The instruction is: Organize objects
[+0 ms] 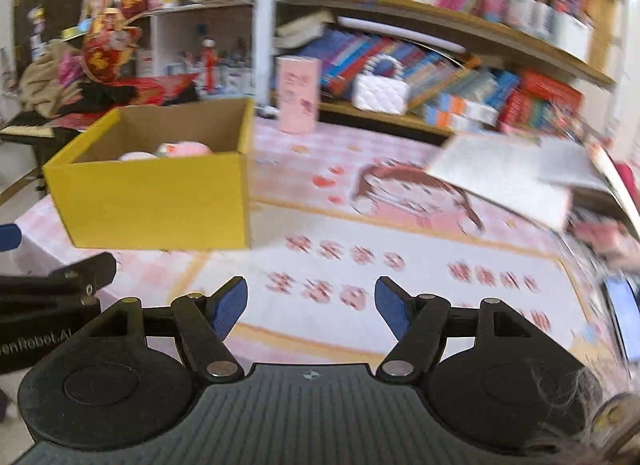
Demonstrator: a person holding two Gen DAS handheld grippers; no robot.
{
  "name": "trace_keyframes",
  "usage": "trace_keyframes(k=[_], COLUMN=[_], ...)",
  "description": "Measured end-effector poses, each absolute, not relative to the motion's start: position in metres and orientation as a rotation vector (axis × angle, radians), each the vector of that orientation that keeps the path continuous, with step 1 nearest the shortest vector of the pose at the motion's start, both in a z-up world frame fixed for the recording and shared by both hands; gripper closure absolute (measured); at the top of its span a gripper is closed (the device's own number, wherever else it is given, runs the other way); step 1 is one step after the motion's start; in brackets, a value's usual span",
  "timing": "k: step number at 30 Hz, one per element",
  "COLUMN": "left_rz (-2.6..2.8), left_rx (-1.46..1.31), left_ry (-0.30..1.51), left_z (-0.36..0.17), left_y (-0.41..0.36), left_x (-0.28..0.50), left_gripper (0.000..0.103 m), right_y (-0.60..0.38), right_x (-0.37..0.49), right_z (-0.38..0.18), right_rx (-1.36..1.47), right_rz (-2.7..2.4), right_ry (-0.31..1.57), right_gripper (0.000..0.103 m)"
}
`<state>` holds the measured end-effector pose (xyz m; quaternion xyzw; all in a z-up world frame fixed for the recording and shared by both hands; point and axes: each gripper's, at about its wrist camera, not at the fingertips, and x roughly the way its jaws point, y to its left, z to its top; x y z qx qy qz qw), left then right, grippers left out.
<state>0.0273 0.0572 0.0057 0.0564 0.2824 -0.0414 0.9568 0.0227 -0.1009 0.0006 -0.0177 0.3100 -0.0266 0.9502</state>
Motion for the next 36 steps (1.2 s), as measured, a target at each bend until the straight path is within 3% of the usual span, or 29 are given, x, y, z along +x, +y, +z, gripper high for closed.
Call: trace_keyframes(k=[14, 22, 36], left_rz=[-0.11, -0.074, -0.067], left_rx=[0.116, 0.071, 0.089], left_ry=[0.614, 0.647, 0.66], left_z=[-0.003, -0.006, -0.01], left_y=[0.028, 0.032, 0.028], left_x=[0.02, 0.025, 0.026], left_gripper=[0.003, 0.002, 0.0], right_y=[-0.131, -0.133, -0.133], right_x=[-0.007, -0.005, -0.002], right_z=[-0.012, -0.014, -0.018], right_rx=[0.049, 0.048, 0.02], right_rz=[-0.205, -0.227, -0.247], right_ry=[0.676, 0.674, 0.696], right_gripper=[0.025, 0.011, 0.009])
